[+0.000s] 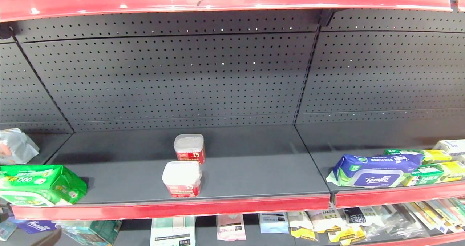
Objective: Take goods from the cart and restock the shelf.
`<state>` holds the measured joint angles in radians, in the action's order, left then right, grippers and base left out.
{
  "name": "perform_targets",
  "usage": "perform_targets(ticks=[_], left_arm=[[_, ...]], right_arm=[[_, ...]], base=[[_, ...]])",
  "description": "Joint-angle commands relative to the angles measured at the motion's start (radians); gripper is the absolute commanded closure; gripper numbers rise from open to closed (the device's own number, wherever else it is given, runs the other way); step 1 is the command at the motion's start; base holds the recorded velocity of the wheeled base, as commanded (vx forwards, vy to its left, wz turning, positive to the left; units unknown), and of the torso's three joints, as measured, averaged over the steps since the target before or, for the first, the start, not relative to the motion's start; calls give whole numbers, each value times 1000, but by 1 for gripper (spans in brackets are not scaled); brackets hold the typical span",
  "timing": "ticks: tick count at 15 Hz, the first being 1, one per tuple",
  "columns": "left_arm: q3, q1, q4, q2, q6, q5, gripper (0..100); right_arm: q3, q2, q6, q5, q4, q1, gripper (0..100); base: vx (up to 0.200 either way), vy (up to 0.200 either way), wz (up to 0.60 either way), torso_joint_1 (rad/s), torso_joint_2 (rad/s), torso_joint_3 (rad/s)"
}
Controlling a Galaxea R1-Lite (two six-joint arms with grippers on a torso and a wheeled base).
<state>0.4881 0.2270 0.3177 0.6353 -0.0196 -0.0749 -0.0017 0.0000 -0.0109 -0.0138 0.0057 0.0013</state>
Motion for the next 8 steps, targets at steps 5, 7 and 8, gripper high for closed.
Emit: perform_targets(ticks=[5, 7, 8], left_arm=[[-129, 0, 67, -388, 148, -5, 0], [-144, 0, 67, -422, 148, -9, 0], [-175, -2, 69, -493, 148, -26, 0]], right_arm=[[0, 2, -1, 0, 0, 0, 0], [0, 2, -1, 0, 0, 0, 0], [0, 2, -1, 0, 0, 0, 0]], base=[[0, 0, 480, -3, 0, 2], [0, 0, 0, 0, 0, 0], [0, 0, 0, 0, 0, 0]])
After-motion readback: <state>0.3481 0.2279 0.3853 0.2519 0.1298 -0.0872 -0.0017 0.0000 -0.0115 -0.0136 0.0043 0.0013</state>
